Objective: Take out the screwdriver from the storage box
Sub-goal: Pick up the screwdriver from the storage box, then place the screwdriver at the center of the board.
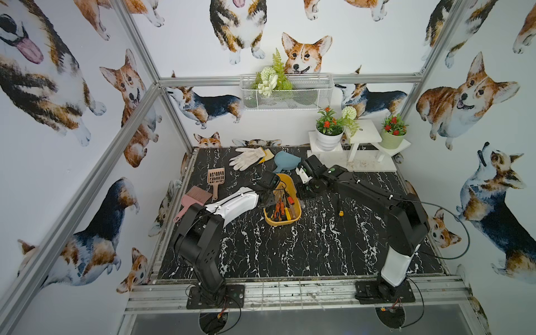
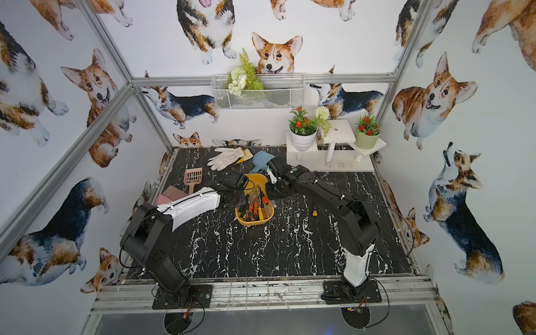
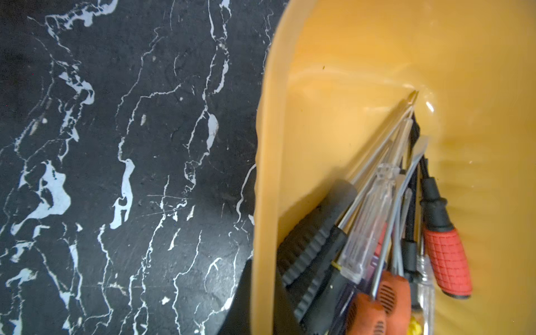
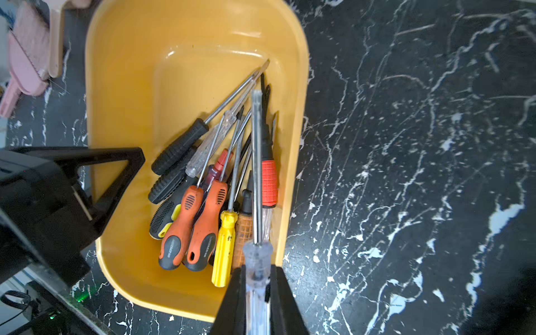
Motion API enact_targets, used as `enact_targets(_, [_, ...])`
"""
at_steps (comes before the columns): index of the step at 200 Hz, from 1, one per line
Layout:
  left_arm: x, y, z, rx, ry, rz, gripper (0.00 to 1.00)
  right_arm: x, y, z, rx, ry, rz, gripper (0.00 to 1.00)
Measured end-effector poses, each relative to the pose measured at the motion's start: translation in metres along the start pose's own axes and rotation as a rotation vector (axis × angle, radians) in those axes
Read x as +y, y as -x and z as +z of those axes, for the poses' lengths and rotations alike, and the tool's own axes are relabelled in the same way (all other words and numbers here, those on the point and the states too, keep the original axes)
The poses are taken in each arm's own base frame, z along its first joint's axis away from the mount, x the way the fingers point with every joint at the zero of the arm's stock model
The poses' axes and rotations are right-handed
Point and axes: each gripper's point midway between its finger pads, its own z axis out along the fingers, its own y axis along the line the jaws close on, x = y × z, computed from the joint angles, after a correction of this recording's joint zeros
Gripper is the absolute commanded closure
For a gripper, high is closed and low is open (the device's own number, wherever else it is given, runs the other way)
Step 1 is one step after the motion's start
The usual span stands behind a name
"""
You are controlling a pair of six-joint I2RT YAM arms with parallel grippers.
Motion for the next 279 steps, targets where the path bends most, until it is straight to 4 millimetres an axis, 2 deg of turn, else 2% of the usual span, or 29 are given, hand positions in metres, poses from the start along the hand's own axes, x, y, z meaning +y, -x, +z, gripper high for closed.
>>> enact_targets(42, [0.0, 0.0, 0.0, -0.001, 0.0, -0.001, 1.0, -0.033, 0.008, -0.03, -0.077, -0.023, 0.062, 1.0])
enact_targets(61, [0.0, 0.0, 0.0, -0.001, 0.0, -0.001, 1.0, -0.058, 0.004, -0.038, -0.088, -0.054, 0.105, 1.0])
enact_targets(72, [0.0, 0.0, 0.0, -0.001, 0.0, -0.001, 1.0, -0.072, 0.001, -0.04, -0.088, -0.074, 0.129, 1.0])
enact_targets(87, [0.0, 0.0, 0.0, -0.001, 0.0, -0.002, 1.0, -0.101, -0.007, -0.038, -0.078, -0.134, 0.179, 1.0])
enact_targets(143, [0.0, 0.0, 0.0, -0.001, 0.0, -0.003, 1.0, -0.151, -0.034, -0.028, -0.008, -0.229, 0.258, 1.0])
enact_targets(229, [0.0, 0.001, -0.002, -0.006, -0.003, -0.004, 1.0, -0.171, -0.056, 0.018, 0.124, -0.272, 0.289, 1.0])
enact_targets(279, [0.001, 0.001, -0.003, -0.008, -0.001, -0.004, 1.0, -0.174, -0.058, 0.029, 0.145, -0.279, 0.295, 1.0])
